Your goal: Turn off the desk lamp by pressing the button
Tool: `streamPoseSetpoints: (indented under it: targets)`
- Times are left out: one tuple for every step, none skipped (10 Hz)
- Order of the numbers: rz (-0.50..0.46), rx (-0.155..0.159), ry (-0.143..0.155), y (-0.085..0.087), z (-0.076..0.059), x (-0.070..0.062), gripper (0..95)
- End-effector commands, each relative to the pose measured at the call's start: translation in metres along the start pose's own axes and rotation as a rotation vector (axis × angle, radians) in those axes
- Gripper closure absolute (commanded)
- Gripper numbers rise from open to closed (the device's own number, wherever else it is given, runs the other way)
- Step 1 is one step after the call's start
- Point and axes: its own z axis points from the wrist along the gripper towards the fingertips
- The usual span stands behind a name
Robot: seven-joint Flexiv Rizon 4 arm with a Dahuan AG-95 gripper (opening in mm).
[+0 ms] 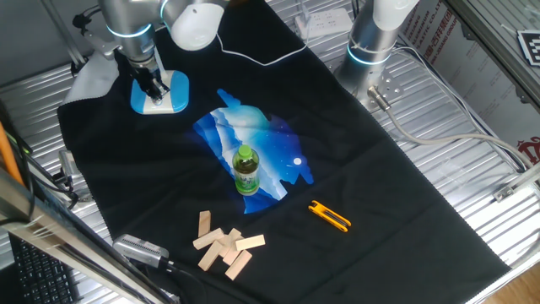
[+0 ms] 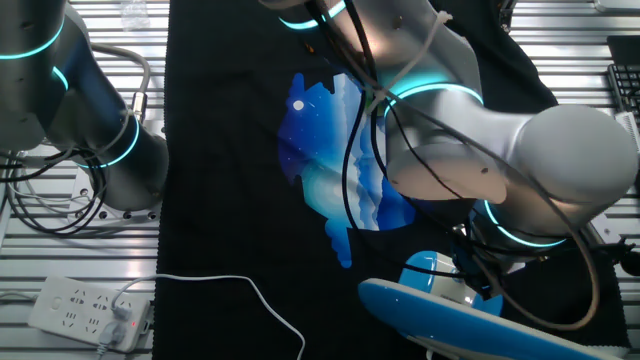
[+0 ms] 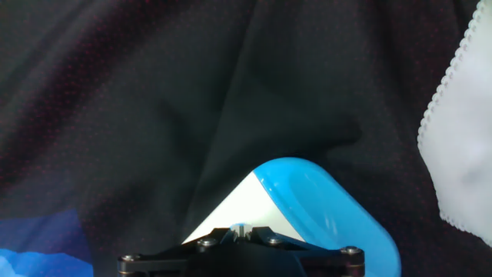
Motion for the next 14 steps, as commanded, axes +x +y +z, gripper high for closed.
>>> streamPoseSetpoints:
  targets:
    - [0.004, -0.008, -0.005, -0.001, 0.004, -0.001, 95.0]
    - [0.009, -0.020, -0.007, -0.002, 0.004, -0.001, 95.0]
    - [0.011, -0.020, -0.008, -0.002, 0.004, -0.001, 95.0]
    - [0.005, -0.006, 0.000, -0.001, 0.003, -0.001, 95.0]
    - [0.007, -0.006, 0.009, 0.000, 0.002, 0.000, 95.0]
    - [0.008, 0.001, 0.013, 0.002, -0.002, 0.000, 95.0]
    - [0.007, 0.006, 0.014, 0.003, -0.003, 0.000, 95.0]
    - [0.007, 0.002, 0.012, 0.004, -0.004, 0.000, 95.0]
    - [0.006, 0.001, 0.012, 0.004, -0.004, 0.000, 95.0]
    - [0.006, 0.002, 0.011, 0.004, -0.004, 0.000, 95.0]
    - [0.005, 0.002, 0.011, 0.005, -0.006, 0.000, 95.0]
    - [0.006, 0.001, 0.011, 0.006, -0.007, 0.000, 95.0]
    - [0.009, 0.000, 0.010, 0.009, -0.011, 0.001, 95.0]
    - [0.013, -0.002, 0.009, 0.011, -0.014, 0.002, 95.0]
